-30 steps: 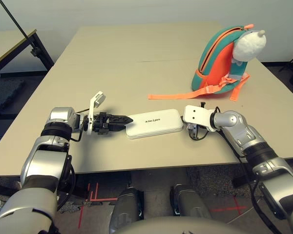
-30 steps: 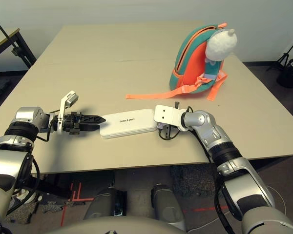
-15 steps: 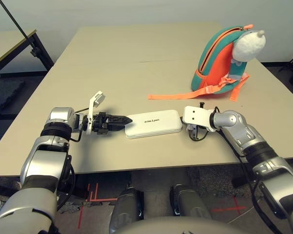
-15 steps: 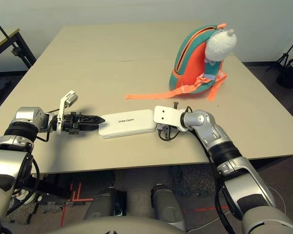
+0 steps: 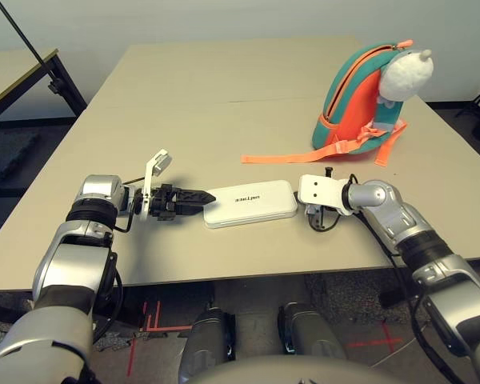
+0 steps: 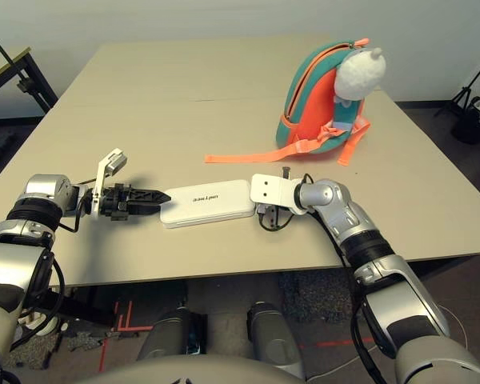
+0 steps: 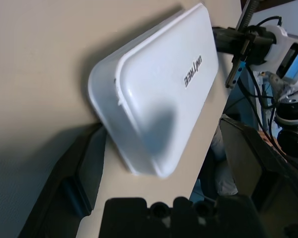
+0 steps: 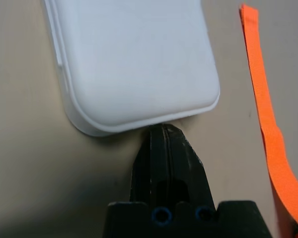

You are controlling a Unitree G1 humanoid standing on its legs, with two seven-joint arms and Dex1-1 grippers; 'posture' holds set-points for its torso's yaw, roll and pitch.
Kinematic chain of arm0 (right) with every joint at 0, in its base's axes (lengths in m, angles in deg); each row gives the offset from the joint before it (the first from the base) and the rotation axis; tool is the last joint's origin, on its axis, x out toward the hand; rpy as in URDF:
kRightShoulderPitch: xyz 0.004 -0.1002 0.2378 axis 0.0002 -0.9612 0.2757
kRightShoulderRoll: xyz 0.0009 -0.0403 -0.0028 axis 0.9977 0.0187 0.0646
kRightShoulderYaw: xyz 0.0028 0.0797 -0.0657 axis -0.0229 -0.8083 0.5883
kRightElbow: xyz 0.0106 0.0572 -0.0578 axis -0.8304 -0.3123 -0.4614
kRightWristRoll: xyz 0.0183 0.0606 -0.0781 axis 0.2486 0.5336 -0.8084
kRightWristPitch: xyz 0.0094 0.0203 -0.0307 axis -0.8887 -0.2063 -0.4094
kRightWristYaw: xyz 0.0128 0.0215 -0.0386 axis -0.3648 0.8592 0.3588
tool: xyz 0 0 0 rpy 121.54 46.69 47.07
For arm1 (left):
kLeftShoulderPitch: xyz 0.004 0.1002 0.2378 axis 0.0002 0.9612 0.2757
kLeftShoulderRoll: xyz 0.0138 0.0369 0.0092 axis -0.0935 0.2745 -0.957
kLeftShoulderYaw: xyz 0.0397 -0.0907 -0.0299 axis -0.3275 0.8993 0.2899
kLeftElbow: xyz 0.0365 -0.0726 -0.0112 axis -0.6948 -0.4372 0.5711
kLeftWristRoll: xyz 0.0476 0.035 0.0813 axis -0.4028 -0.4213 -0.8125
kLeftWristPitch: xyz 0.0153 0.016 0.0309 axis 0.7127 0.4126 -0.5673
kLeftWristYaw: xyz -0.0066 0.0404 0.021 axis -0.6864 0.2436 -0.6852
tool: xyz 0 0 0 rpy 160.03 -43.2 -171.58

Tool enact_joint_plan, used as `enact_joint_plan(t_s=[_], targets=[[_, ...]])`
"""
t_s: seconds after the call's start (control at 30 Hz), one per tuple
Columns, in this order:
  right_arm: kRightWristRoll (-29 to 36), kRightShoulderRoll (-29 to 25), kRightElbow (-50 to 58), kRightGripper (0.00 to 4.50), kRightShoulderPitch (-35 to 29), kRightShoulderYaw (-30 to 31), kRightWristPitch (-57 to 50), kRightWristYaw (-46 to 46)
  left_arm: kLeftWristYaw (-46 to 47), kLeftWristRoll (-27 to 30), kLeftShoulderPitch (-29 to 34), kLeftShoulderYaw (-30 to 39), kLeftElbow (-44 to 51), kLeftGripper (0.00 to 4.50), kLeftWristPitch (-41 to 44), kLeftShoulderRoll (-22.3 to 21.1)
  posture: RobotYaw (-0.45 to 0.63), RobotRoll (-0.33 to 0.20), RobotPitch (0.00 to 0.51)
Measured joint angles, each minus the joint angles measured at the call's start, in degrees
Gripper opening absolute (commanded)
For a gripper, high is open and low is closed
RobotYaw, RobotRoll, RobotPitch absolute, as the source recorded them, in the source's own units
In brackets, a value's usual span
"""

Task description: Put the pencil case into the backpack and zip it.

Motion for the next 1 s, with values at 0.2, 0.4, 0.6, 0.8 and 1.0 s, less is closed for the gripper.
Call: enact_joint_plan(t_s=[0.2,0.4,0.6,0.8,1.0], targets=[[-0.44,0.06,-0.72,0.05,0.14,0.68,2.33,0.12,-0.86,-0.20,-0.21,-0.13,-0.39,4.50,-0.01,0.57,-0.21,0.000,0.000],[-0.32,-0.40,-1.67,0.05,0.39,0.66,3.59,0.12,-1.38,-0.22,-0.25,-0.17,-0.87,4.50,0.19,0.60,-0.21,0.000,0.000],[-0.32,-0.34,-1.77,0.05,0.39,0.66,3.70,0.15,-2.52,0.14,-0.22,0.74,-0.61,4.50,-1.84,0.86,-0.21,0.000,0.000],[-0.34,-0.34,-2.01,0.05,0.41,0.66,4.08,0.24,-3.54,0.19,-0.02,2.34,0.64,4.50,-6.60,0.94,-0.21,0.000,0.000],[-0.34,-0.34,-2.04,0.00,0.42,0.66,4.15,0.30,-1.87,-0.23,0.01,2.53,0.52,2.72,-10.29,1.20,-0.22,0.000,0.000]])
